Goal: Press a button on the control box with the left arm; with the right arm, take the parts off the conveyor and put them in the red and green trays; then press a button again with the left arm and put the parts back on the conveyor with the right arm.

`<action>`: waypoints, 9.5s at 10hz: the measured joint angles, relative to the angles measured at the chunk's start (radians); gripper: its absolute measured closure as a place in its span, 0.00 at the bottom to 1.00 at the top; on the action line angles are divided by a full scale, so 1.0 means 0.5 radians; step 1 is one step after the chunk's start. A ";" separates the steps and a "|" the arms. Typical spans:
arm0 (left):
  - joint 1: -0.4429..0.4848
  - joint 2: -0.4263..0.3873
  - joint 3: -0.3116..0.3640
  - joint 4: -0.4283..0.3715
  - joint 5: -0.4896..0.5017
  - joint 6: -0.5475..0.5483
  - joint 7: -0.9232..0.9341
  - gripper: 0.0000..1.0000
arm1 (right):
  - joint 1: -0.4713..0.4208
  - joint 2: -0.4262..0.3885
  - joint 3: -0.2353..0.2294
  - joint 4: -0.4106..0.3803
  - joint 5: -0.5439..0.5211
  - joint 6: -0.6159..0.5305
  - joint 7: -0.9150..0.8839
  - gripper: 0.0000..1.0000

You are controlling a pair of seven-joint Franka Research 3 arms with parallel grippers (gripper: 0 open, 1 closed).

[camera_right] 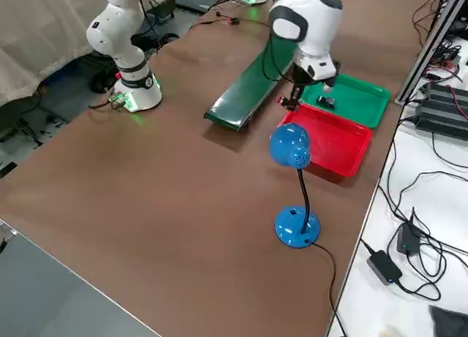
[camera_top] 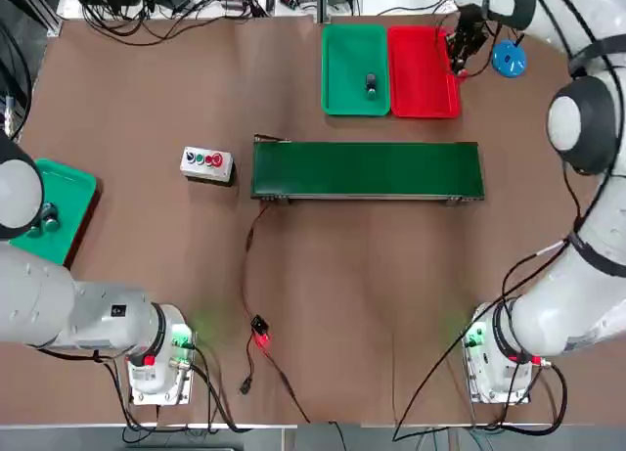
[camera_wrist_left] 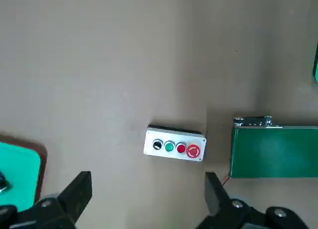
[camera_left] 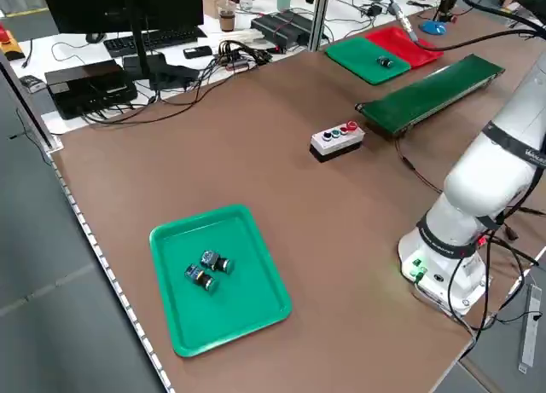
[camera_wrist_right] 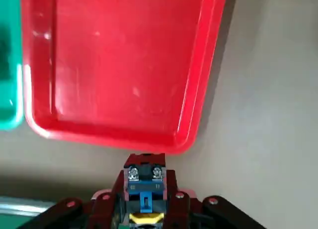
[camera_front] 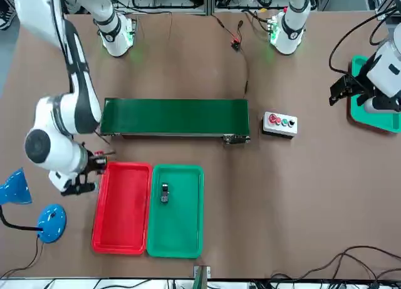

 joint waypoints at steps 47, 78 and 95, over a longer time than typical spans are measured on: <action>0.056 0.044 0.010 -0.006 0.000 -0.005 0.002 0.00 | 0.644 0.959 0.014 0.439 0.085 1.528 1.214 0.32; 0.059 0.043 -0.043 0.009 0.000 -0.104 0.012 0.00 | 1.494 0.388 0.028 0.249 0.090 0.419 1.931 0.56; 0.061 -0.026 -0.099 0.046 0.000 -0.102 0.005 0.00 | 1.305 0.342 -0.084 0.387 -0.071 0.560 1.877 0.00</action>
